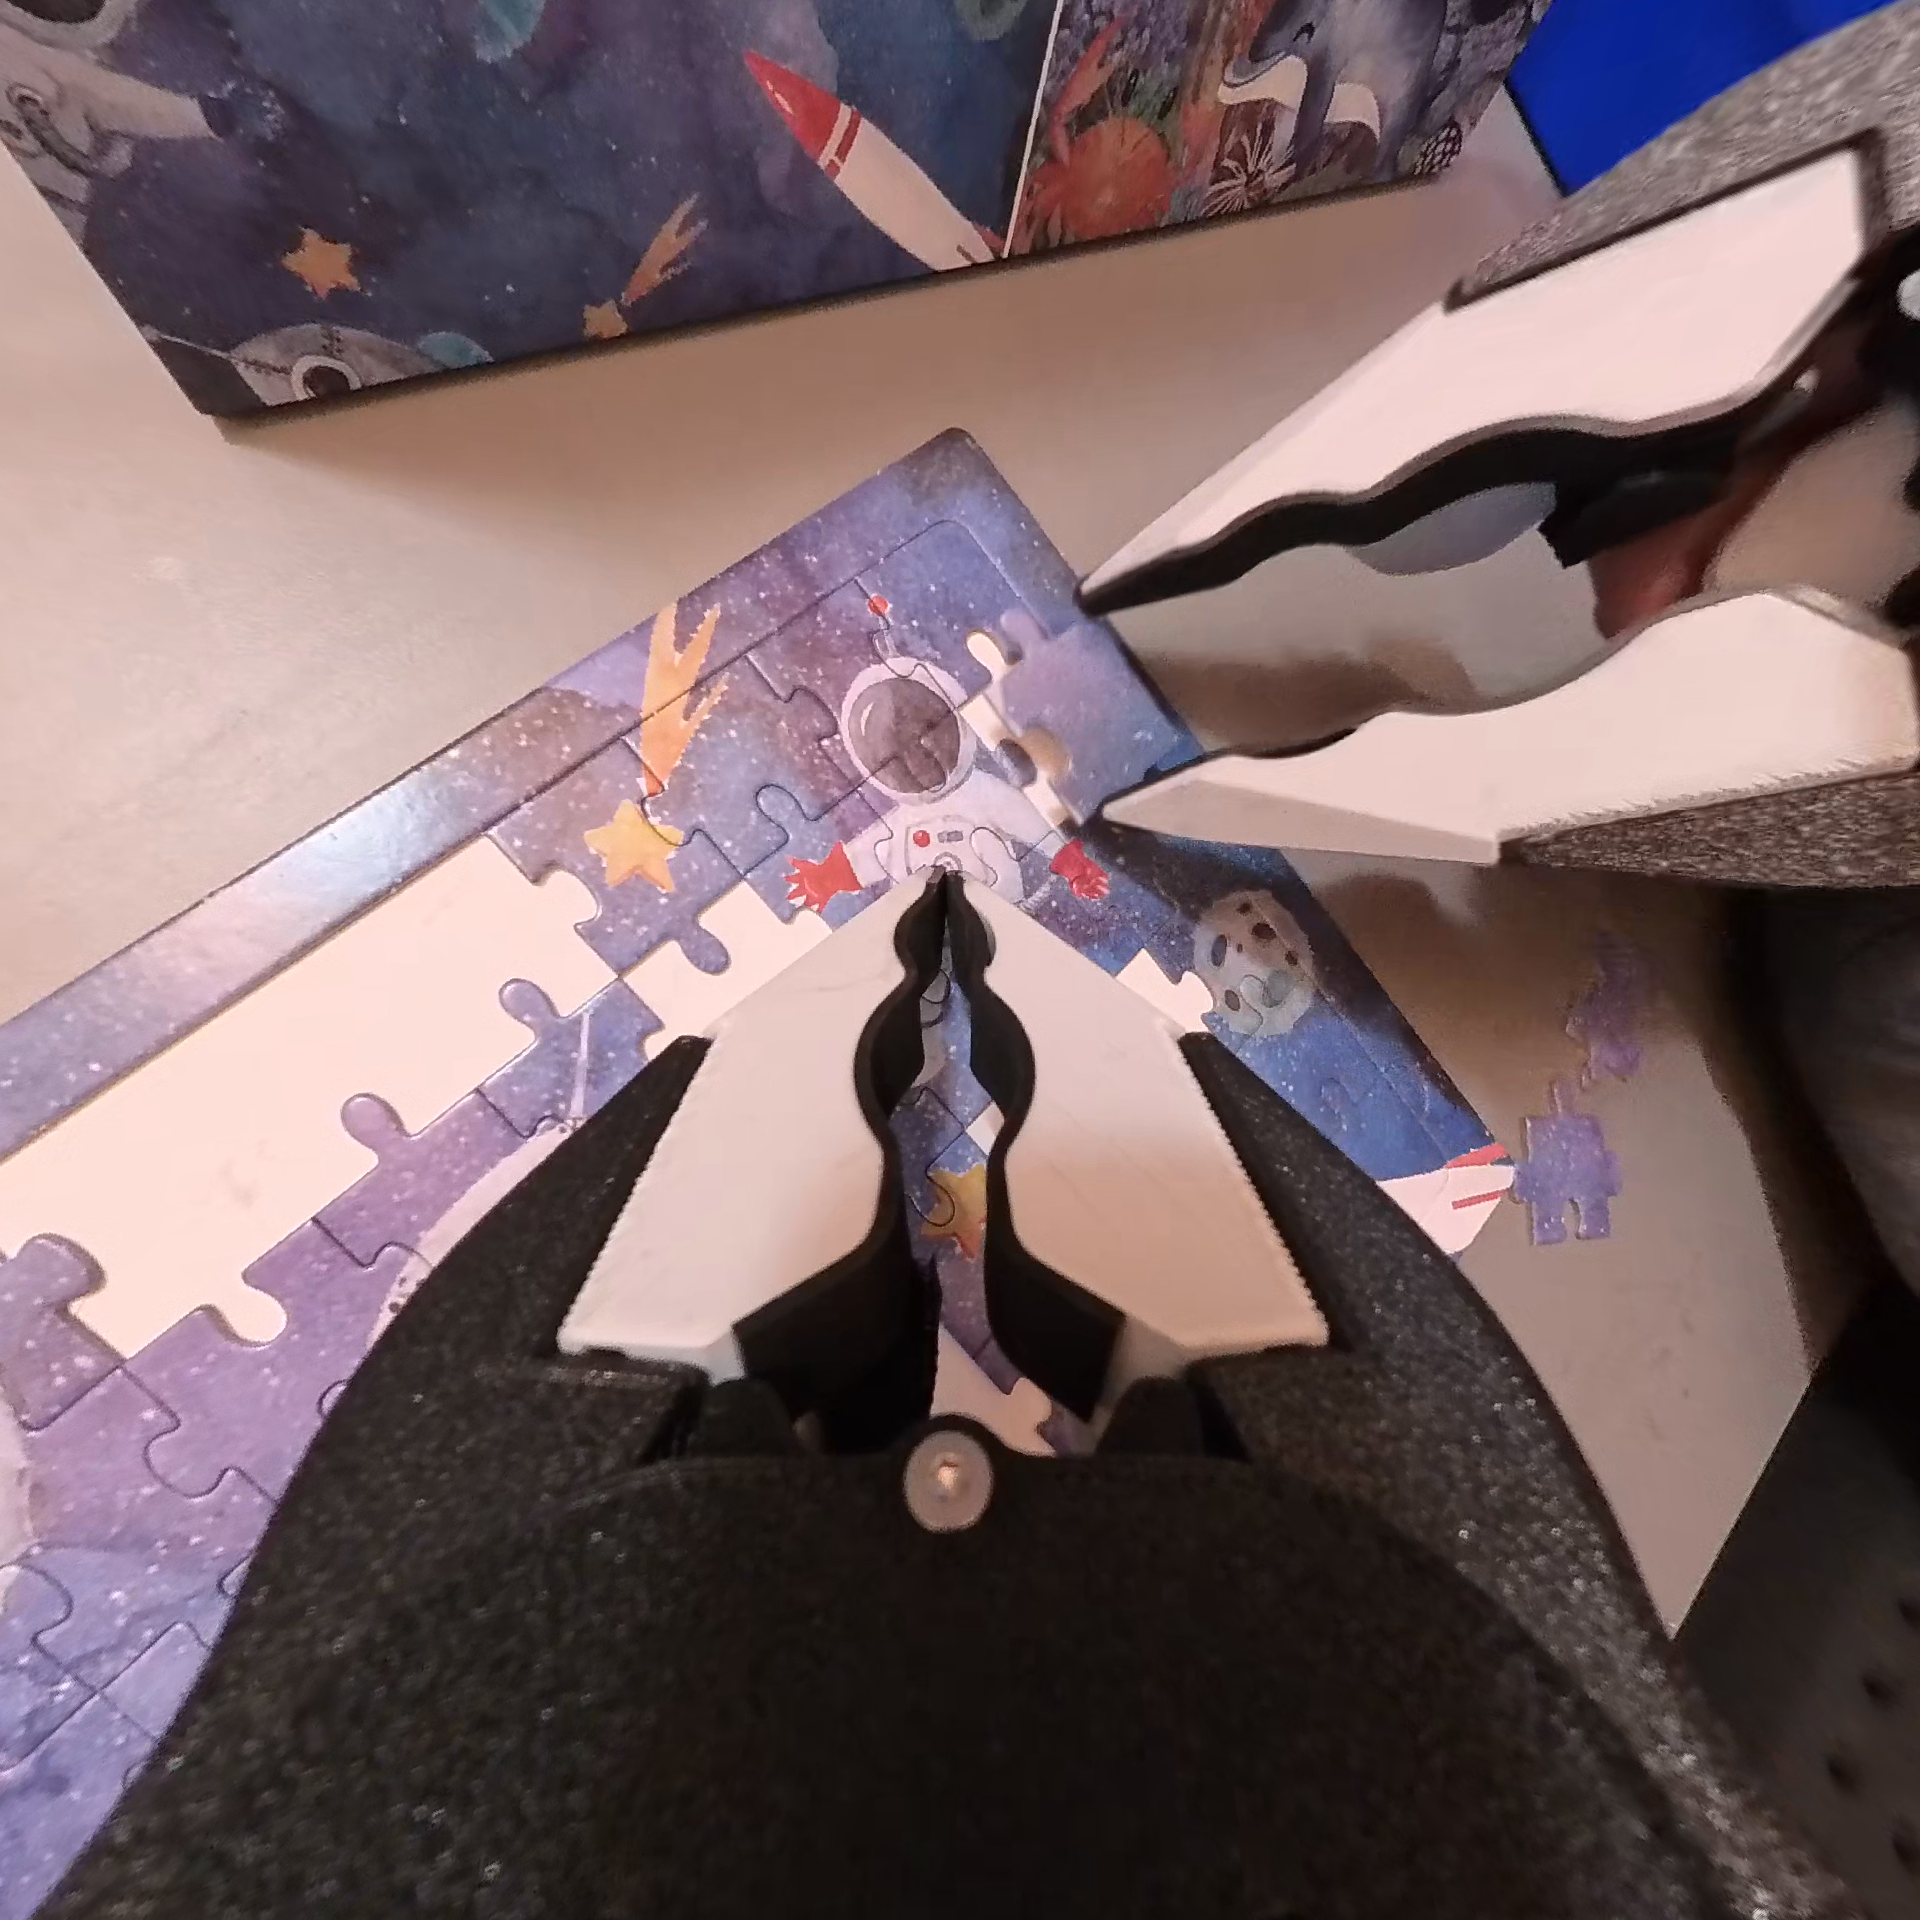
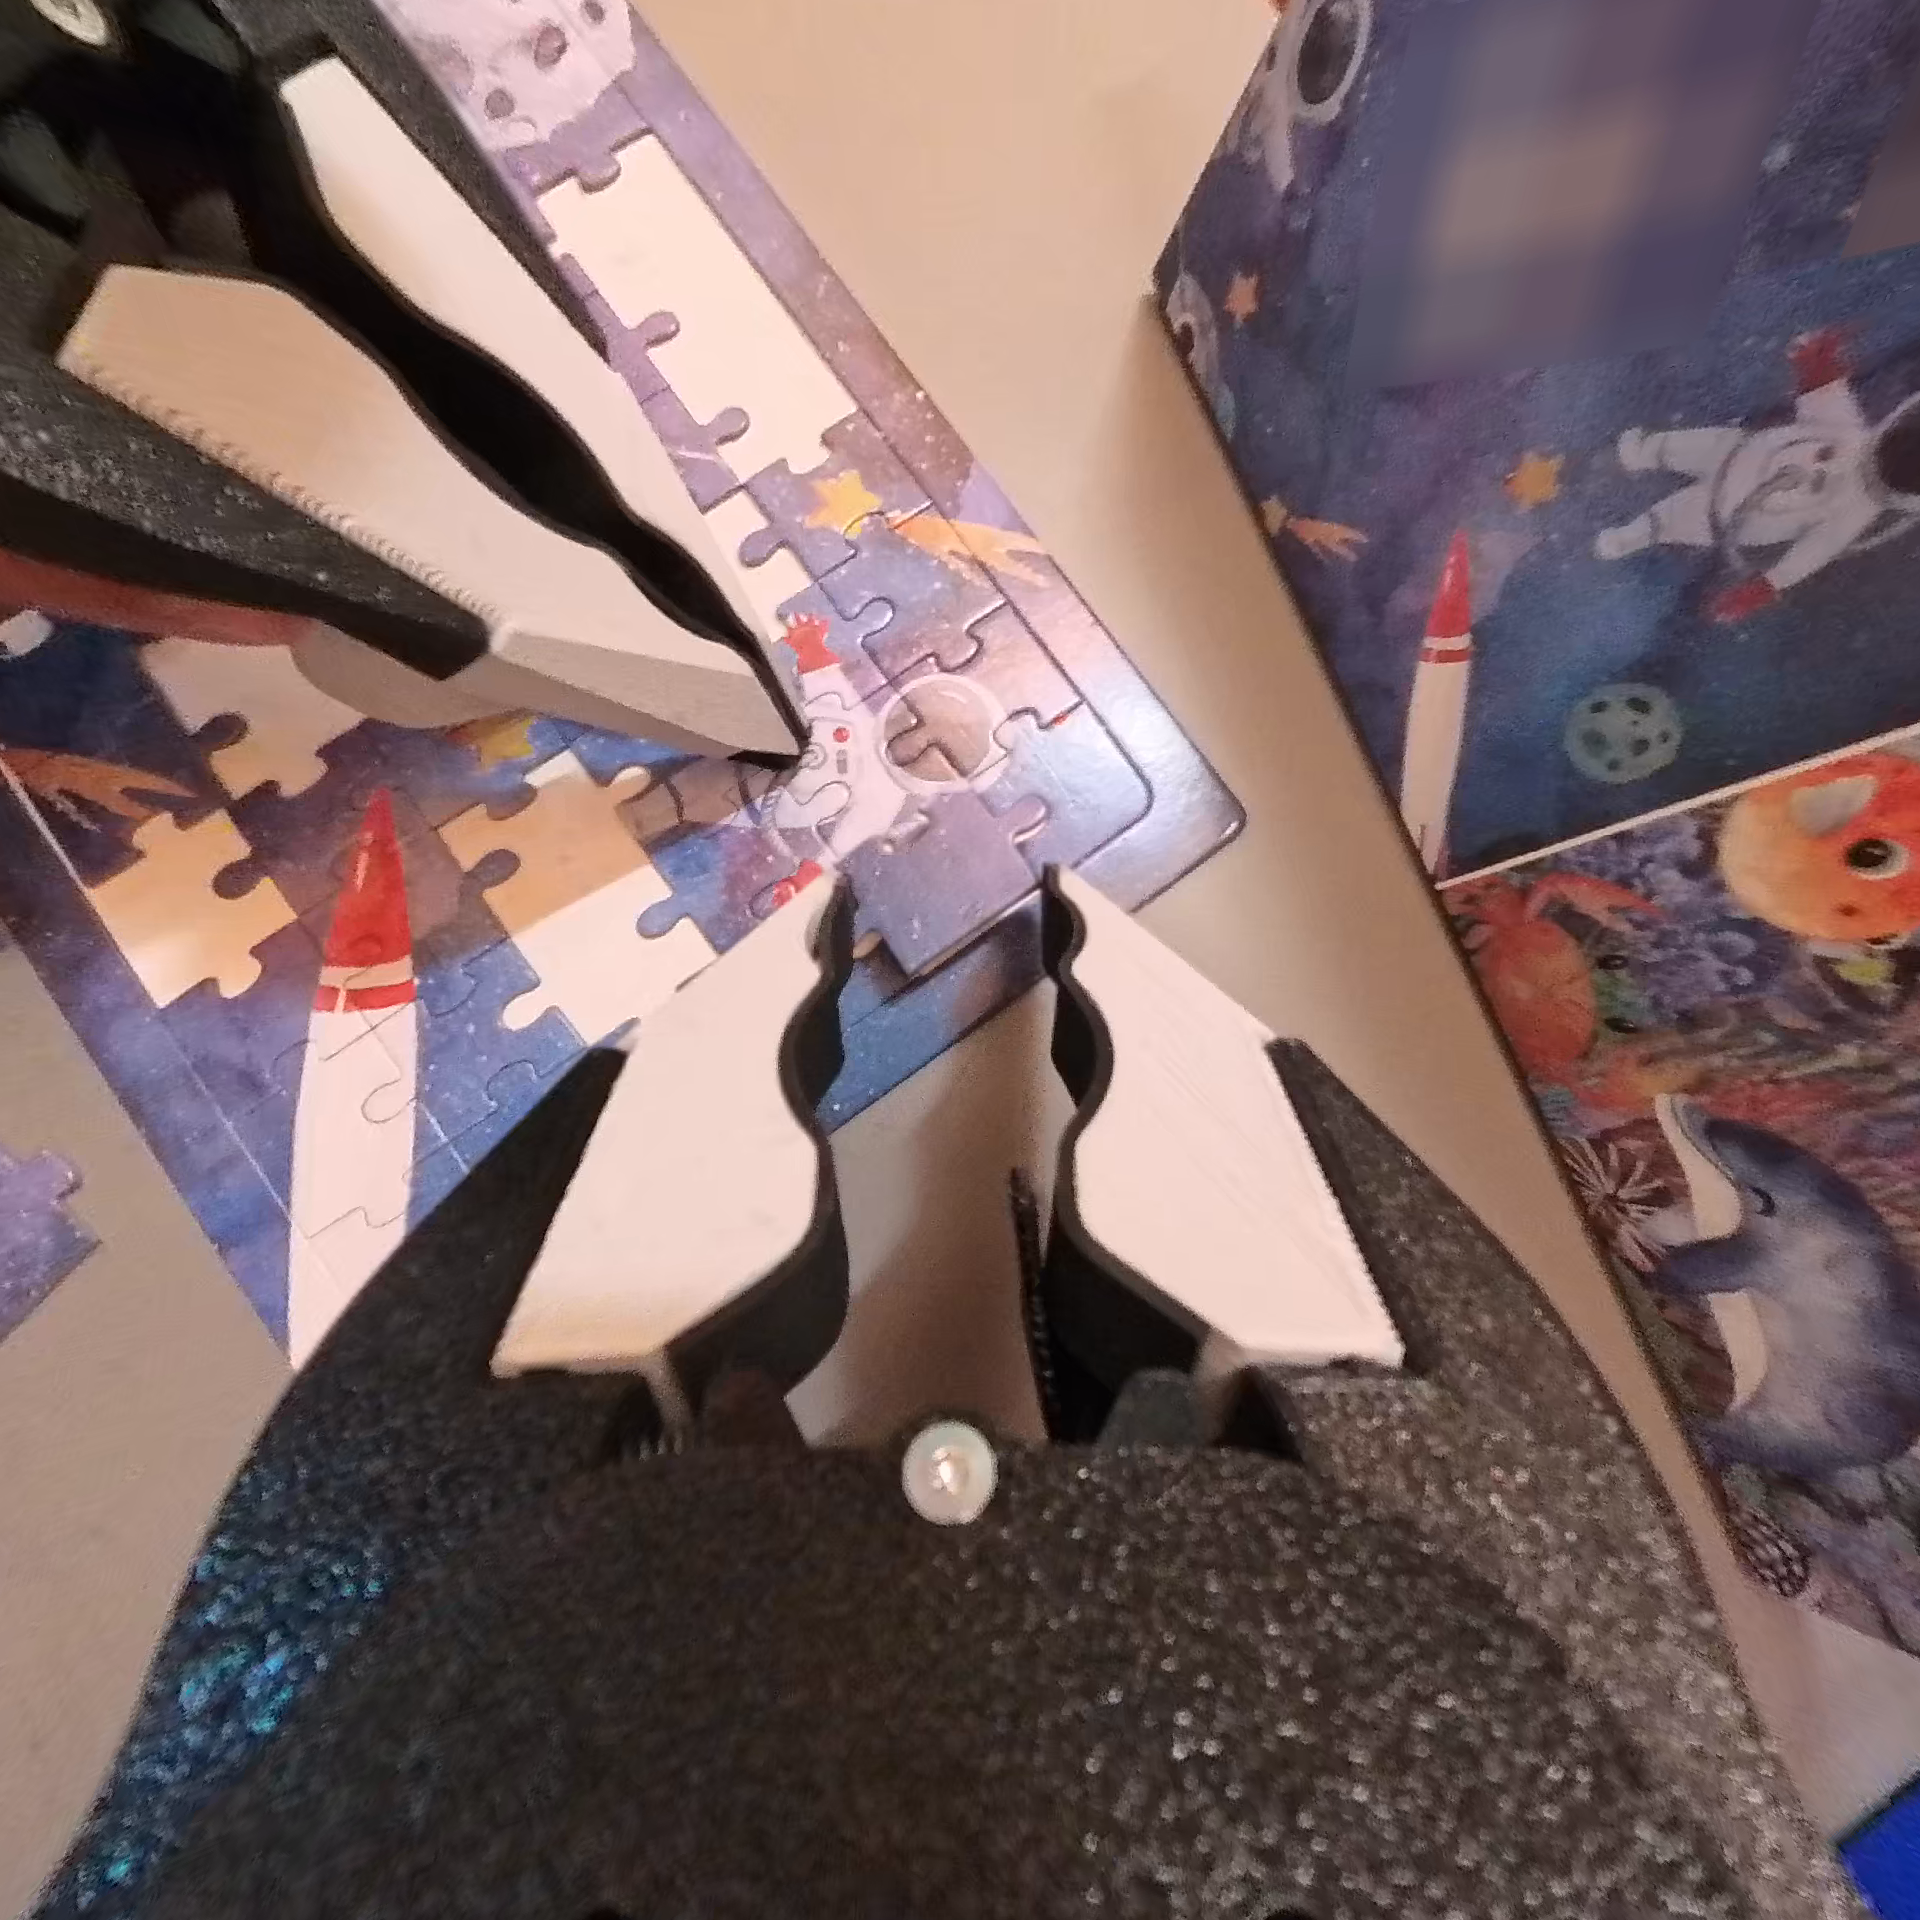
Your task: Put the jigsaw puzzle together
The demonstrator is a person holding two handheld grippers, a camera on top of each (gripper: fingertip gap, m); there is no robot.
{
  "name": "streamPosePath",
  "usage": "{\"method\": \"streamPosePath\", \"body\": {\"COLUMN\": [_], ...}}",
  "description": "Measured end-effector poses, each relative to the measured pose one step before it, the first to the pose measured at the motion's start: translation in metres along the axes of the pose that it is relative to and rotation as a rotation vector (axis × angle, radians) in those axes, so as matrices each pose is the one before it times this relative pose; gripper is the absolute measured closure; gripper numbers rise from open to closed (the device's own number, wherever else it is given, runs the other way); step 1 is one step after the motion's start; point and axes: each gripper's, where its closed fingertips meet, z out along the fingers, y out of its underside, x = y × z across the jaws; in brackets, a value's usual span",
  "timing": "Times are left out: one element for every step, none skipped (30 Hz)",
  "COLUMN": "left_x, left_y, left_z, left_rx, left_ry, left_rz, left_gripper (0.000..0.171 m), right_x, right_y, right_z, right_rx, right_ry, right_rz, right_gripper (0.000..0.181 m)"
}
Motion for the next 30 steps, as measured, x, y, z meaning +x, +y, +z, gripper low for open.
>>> {"method": "streamPosePath", "body": {"left_x": [0.00007,-0.00005,0.00005,-0.00001,-0.00001,0.00002,0.00002,-0.00003,0.00004,-0.00001,0.00005,-0.00007,0.00005,0.00001,0.00004,-0.00006,-0.00004,0.00009,-0.00006,0.00001,0.00003,0.00002,-0.00005,0.00004,0.00003,-0.00001,-0.00004,0.00005,0.00004,-0.00004], "left_y": [-0.00003,0.00006,0.00002,-0.00002,0.00008,0.00001,-0.00001,-0.00005,0.00002,0.00003,0.00009,0.00005,0.00001,-0.00002,-0.00001,0.00002,-0.00001,0.00001,0.00002,0.0,-0.00003,0.00009,-0.00005,0.00002,0.00006,-0.00005,0.00005,-0.00004,-0.00003,-0.00001], "left_z": [-0.00007,-0.00007,-0.00001,0.0,-0.00013,0.00004,-0.0001,0.00005,0.00012,-0.00002,-0.00003,0.00003,0.0,-0.00005,-0.00005,0.00003,-0.00005,-0.00004,0.00004,0.00005,0.0,-0.00003,-0.00002,0.0001,-0.00002,0.00001,-0.00007,0.00002,0.00002,0.0], "left_rx": [0.00086,0.0004,0.00037,0.0002,0.00001,0.00016,-0.00034,-0.00095,-0.00106,-0.00078,-0.00013,0.00035,0.00042,-0.00008,-0.00009,0.00011,0.00036,0.00072,0.0006,0.00024,-0.00028,-0.00011,0.00016,0.00028,0.00008,-0.00014,-0.0001,0.00026,0.00024,0.00005], "left_ry": [0.0026,0.003,0.0032,0.003,0.0022,0.0012,0.0,-0.0013,-0.0022,-0.0024,-0.0014,0.0002,0.0013,0.0022,0.0024,0.002,0.0018,0.0019,0.0015,0.0009,0.0004,-0.0004,-0.001,-0.0009,-0.0002,0.0002,0.0002,0.0003,0.0002,-0.0002], "left_rz": [-0.0019,-0.0018,-0.0019,-0.0024,-0.0016,-0.0003,0.0001,0.0012,0.0021,0.0029,0.0019,-0.0001,-0.0013,-0.0018,-0.002,-0.0019,-0.0012,-0.0018,-0.0019,-0.0007,-0.0005,-0.0001,0.0011,0.0014,0.0002,-0.0003,0.0001,-0.0002,-0.0002,0.0003], "left_gripper": [0.171,0.171,0.171,0.171,0.171,0.171,0.171,0.171,0.171,0.171,0.171,0.171,0.171,0.171,0.171,0.171,0.171,0.171,0.171,0.171,0.171,0.171,0.171,0.171,0.171,0.171,0.171,0.171,0.171,0.171], "right_x": [-0.00174,-0.00148,-0.00122,0.00068,0.00267,0.00171,0.00081,-0.00167,-0.0017,-0.00034,0.00018,-0.0005,-0.00041,0.00083,0.0016,0.00196,0.00272,0.00276,0.00129,0.00096,0.00004,-0.00061,-0.00081,-0.00069,-0.00088,-0.00055,0.00025,0.00045,0.001,0.00017], "right_y": [0.00153,0.00208,0.00218,-0.00166,0.00147,0.00044,-0.00031,-0.00087,0.00006,-0.00087,-0.00097,-0.00068,-0.00143,-0.00293,-0.00294,-0.00163,-0.00039,0.00083,0.0023,0.00299,0.00267,-0.00069,-0.00001,-0.00114,-0.0006,-0.00058,0.00013,0.00104,0.00136,0.00103], "right_z": [0.00223,0.00264,0.00257,-0.00015,-0.00065,-0.00088,-0.00036,0.00036,0.00113,0.00034,-0.00051,-0.00095,-0.0019,-0.002,-0.00146,-0.00039,0.00067,0.00129,0.00169,0.00191,0.00215,0.00086,0.00086,0.00042,0.00079,0.00051,0.00003,-0.0009,-0.00131,-0.0008], "right_rx": [-0.0088,-0.009,-0.0065,0.0175,-0.0052,0.0026,0.0063,0.0099,0.0041,0.0077,0.0063,0.0019,0.0042,0.0128,0.0128,0.0076,0.0036,0.0,-0.0072,-0.0118,-0.0107,0.0075,-0.0031,0.0016,-0.0001,0.0016,-0.0033,-0.0079,-0.0089,-0.005], "right_ry": [-0.0187,-0.011,-0.0058,0.0027,0.01,0.0026,0.0005,-0.0085,-0.0058,-0.0012,-0.0003,-0.0041,-0.0017,0.0082,0.0109,0.0092,0.0115,0.0118,0.0027,0.0039,0.0025,0.0031,0.0014,0.0018,0.0018,0.0042,0.0064,0.0042,0.0032,-0.0025], "right_rz": [-0.0025,-0.0068,-0.01,-0.0008,0.0007,0.0041,0.0002,-0.0064,-0.0082,-0.0052,0.0012,0.0017,-0.0043,-0.0067,-0.003,0.0021,0.0067,0.0087,0.0059,0.0018,-0.0048,-0.0071,-0.0018,0.0,-0.0028,-0.0065,-0.0083,-0.0102,-0.0119,-0.01], "right_gripper": [0.145,0.145,0.145,0.145,0.145,0.145,0.145,0.144,0.143,0.144,0.141,0.14,0.14,0.141,0.15,0.157,0.163,0.17,0.177,0.181,0.181,0.181,0.181,0.181,0.181,0.181,0.181,0.181,0.181,0.181]}}
